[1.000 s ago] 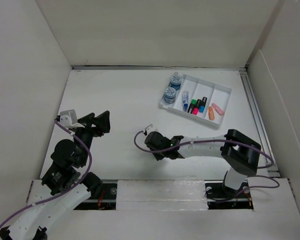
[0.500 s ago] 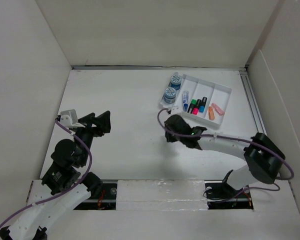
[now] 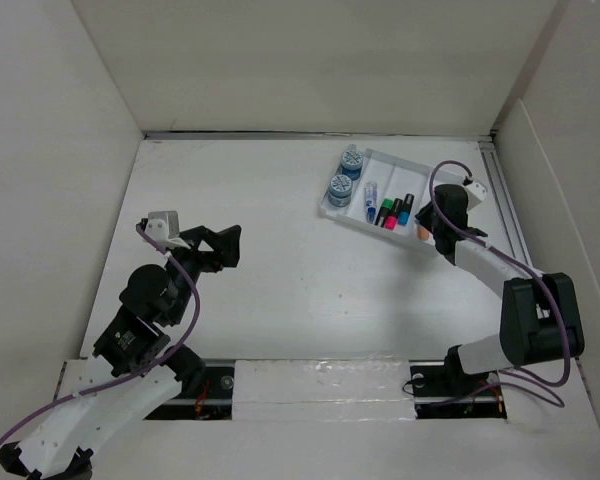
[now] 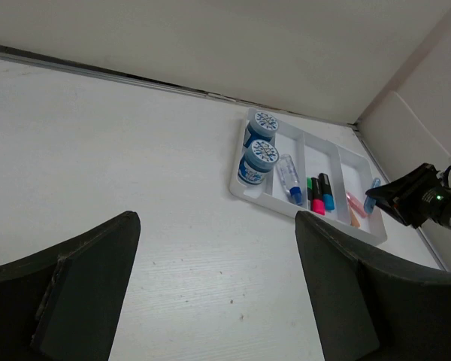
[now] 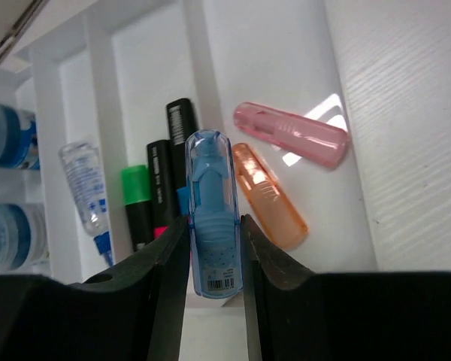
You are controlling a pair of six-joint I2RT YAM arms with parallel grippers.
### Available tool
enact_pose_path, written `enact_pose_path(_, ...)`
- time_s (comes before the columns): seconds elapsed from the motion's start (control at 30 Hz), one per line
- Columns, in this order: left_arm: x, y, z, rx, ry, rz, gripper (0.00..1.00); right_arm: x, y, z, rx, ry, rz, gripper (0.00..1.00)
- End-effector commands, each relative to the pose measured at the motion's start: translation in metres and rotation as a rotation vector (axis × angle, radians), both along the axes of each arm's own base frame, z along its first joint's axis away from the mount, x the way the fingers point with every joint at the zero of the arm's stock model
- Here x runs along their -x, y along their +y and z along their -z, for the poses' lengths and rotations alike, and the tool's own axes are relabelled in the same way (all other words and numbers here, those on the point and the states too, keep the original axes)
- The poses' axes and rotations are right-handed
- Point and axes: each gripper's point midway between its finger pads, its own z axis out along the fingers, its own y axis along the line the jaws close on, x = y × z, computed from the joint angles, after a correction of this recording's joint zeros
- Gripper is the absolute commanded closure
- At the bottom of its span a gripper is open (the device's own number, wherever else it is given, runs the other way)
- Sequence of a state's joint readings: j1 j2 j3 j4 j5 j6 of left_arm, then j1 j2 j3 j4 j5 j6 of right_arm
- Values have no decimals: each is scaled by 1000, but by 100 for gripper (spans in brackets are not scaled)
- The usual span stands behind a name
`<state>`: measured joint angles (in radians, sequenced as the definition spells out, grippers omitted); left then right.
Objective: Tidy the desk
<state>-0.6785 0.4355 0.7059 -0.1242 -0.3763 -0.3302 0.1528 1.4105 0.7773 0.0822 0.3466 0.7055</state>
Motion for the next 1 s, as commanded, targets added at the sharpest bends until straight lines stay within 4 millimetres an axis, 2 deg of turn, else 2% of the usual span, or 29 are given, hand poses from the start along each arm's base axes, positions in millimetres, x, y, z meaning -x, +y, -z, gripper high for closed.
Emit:
enact_pose_path(0.0,2,-2,-16,21,-47,23,18,-18,-35,-17,-41,-70,127,89)
enact_pose_path(0.03,2,-2,-16,21,-47,23,18,-18,-35,-17,-41,-70,128,89)
enact_pose_path(0.13,3,-3,-17,20,-54,30,18,-21,-53,-18,-45,-70,157,72)
enact_pose_path(0.17,3,-5,-17,19,-54,38,18,-22,-55,-19,-48,-72,152,55)
enact_pose_path(0.23,2,-6,-15,9,-48,44,18,-24,-57,-23,-54,-74,144,40)
enact_pose_path(0.27,2,-6,-16,8,-49,44,18,-24,-58,-24,-59,-75,133,26)
enact_pose_path(0.3,1,-7,-15,6,-47,42,18,-24,-56,-28,-62,-81,119,19)
enact_pose_path(0.33,1,-7,-15,6,-47,42,18,-23,-53,-37,-65,-105,103,17)
enact_pose_path(0.37,1,-8,-14,2,-44,45,17,-16,-44,-52,-70,-149,57,10)
enact_pose_path(0.43,1,-8,-13,2,-44,47,17,-14,-33,-59,-83,-167,11,10)
enact_pose_path(0.47,1,-7,-14,3,-48,45,17,-9,-20,-85,-91,-243,-43,11)
enact_pose_path(0.53,1,-7,-15,4,-50,41,17,4,10,-99,-101,-294,-187,25)
enact_pose_path(0.57,0,-6,-14,3,-49,38,17,9,23,-112,-105,-341,-246,42)
enact_pose_path(0.6,0,-6,-14,2,-48,38,17,25,49,-137,-101,-414,-358,51)
enact_pose_path(0.63,0,-6,-13,1,-47,38,17,38,73,-141,-116,-433,-475,62)
enact_pose_path(0.67,0,-5,-13,0,-47,33,17,49,90,-148,-99,-462,-553,78)
enact_pose_path(0.7,0,-5,-14,2,-49,30,17,71,119,-165,-101,-514,-670,84)
enact_pose_path(0.73,1,-4,-16,5,-56,30,17,89,142,-171,-102,-535,-788,90)
enact_pose_path(0.8,2,-5,-16,5,-59,39,17,118,174,-174,-67,-556,-954,100)
enact_pose_path(0.83,3,-5,-18,9,-67,42,17,147,204,-175,-84,-566,-1094,100)
enact_pose_path(0.9,3,-4,-20,10,-77,40,17,178,232,-170,-79,-562,-1246,100)
enact_pose_path(0.93,4,-4,-22,12,-82,39,17,205,257,-164,-102,-544,-1363,100)
enact_pose_path(0.97,4,-4,-22,12,-82,41,17,216,267,-159,-94,-534,-1417,100)
